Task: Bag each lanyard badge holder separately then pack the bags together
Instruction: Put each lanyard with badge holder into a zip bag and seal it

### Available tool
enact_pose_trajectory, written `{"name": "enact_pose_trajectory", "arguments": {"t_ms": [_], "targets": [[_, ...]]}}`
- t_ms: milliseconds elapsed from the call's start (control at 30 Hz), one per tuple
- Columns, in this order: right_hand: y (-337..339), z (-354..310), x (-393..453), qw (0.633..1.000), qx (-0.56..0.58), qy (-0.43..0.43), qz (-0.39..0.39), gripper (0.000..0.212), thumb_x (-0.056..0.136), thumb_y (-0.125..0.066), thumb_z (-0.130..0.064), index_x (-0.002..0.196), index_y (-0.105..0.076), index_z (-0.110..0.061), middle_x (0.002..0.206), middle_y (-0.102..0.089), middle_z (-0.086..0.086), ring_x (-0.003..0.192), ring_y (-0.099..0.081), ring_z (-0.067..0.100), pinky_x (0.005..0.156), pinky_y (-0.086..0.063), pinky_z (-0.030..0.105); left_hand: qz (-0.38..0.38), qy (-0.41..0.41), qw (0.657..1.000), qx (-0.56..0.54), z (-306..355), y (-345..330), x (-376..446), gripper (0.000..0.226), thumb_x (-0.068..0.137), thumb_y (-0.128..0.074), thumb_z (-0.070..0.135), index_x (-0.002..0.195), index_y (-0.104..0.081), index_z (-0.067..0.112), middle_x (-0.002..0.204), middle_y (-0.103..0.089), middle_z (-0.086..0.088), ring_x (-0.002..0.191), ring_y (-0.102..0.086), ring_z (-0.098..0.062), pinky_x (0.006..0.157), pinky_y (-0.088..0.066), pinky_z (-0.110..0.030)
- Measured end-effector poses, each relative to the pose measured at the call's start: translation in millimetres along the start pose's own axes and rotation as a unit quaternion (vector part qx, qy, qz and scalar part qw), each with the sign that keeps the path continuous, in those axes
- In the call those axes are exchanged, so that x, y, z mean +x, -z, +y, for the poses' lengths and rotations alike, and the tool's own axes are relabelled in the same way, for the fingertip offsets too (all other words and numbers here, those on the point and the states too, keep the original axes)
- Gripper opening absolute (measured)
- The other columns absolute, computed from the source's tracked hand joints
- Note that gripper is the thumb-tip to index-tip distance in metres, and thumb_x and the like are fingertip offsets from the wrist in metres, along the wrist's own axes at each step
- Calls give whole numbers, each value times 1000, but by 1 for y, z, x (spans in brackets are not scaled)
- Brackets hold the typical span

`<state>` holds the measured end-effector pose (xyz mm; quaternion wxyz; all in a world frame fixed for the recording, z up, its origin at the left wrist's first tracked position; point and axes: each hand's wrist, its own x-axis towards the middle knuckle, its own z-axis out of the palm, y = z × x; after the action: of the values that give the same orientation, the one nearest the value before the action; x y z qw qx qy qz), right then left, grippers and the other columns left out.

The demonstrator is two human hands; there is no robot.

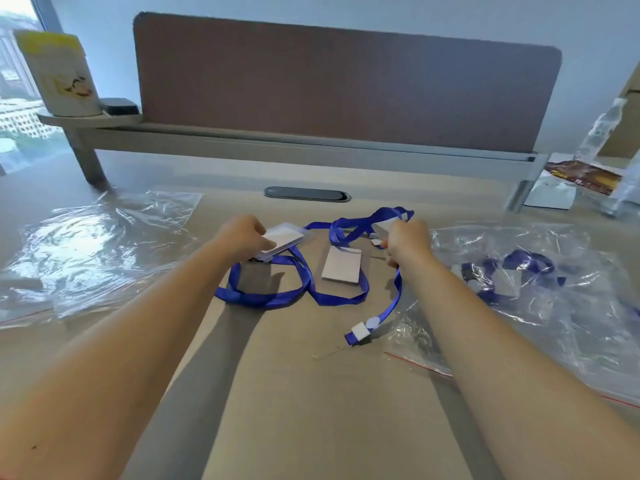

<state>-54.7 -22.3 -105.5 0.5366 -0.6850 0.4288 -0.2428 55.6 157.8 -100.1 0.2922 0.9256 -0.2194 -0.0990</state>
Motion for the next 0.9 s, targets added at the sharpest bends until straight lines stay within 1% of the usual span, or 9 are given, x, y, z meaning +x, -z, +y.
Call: {"name": "enact_pose_trajectory", "arguments": {"t_ms": [133, 267, 333, 367, 433, 533, 700, 800, 900], "targets": [[-9, 15, 24, 998, -69, -5, -14, 41, 90, -38, -3, 130, -32, 3, 110, -54, 16, 75, -50, 25, 51, -40, 28, -14, -24, 993, 117, -11, -23, 23, 58, 85, -62, 26, 134, -39, 9, 135, -49, -13, 118, -49, -29, 91, -43, -35], [-9, 35, 33, 992, -121, 3, -29, 26, 86, -41, -4, 103, -28, -17, 83, -39, 7, 65, -39, 20, 46, -26, 24, -15, -48, 971, 234, -21, -34, 34, 45, 90, -53, 30, 128, -43, 9, 124, -56, -15, 109, -54, -30, 83, -43, -35], [-9, 40, 32, 983, -178, 25, -43, 31, 83, -47, -9, 106, -29, -20, 104, -42, 12, 81, -48, 25, 57, -40, 27, 2, -69, 959, 274, -23, -35, 35, 36, 93, -48, 25, 125, -48, 9, 119, -59, -15, 106, -55, -31, 77, -42, -34], [-8, 43, 31, 972, -226, 44, -44, 35, 81, -49, -11, 112, -34, -19, 124, -42, 14, 101, -51, 30, 71, -45, 34, 6, -78, 953, 291, -22, -35, 34, 33, 93, -46, 23, 123, -49, 9, 117, -60, -15, 104, -56, -31, 76, -42, -34], [-2, 39, 18, 947, -304, 102, -35, 44, 83, -52, -13, 125, -39, -11, 143, -31, 15, 129, -34, 34, 93, -39, 41, 25, -93, 945, 311, -19, -30, 28, 30, 92, -46, 19, 120, -51, 9, 112, -61, -15, 96, -56, -30, 74, -41, -34], [11, 24, -14, 927, -283, 214, -118, 44, 85, -53, -7, 128, -48, -9, 136, -47, 11, 125, -42, 25, 96, -37, 31, 116, -125, 943, 287, -10, -18, 16, 26, 90, -44, 4, 114, -52, 5, 106, -61, -19, 89, -54, -31, 70, -38, -35], [26, 22, -61, 866, -364, 130, -317, 37, 83, -59, -3, 118, -60, -14, 114, -57, 5, 95, -54, 11, 79, -40, 21, 211, -148, 952, 163, 5, -3, -18, 31, 95, -35, 5, 121, -52, 3, 114, -60, -23, 101, -55, -38, 75, -41, -38], [27, 36, -76, 837, -432, 150, -300, 39, 81, -62, -4, 118, -60, -17, 131, -53, 3, 119, -49, 19, 91, -38, 27, 188, -133, 971, 71, 7, -4, -39, 32, 95, -34, 6, 119, -55, 2, 117, -58, -22, 104, -52, -37, 73, -32, -32], [28, 47, -84, 832, -451, 200, -255, 37, 81, -63, -7, 117, -61, -15, 126, -58, 5, 115, -52, 21, 91, -40, 27, 150, -104, 983, -18, 3, -9, -53, 31, 95, -36, 7, 112, -60, 0, 113, -62, -20, 99, -55, -34, 75, -37, -31]]}}
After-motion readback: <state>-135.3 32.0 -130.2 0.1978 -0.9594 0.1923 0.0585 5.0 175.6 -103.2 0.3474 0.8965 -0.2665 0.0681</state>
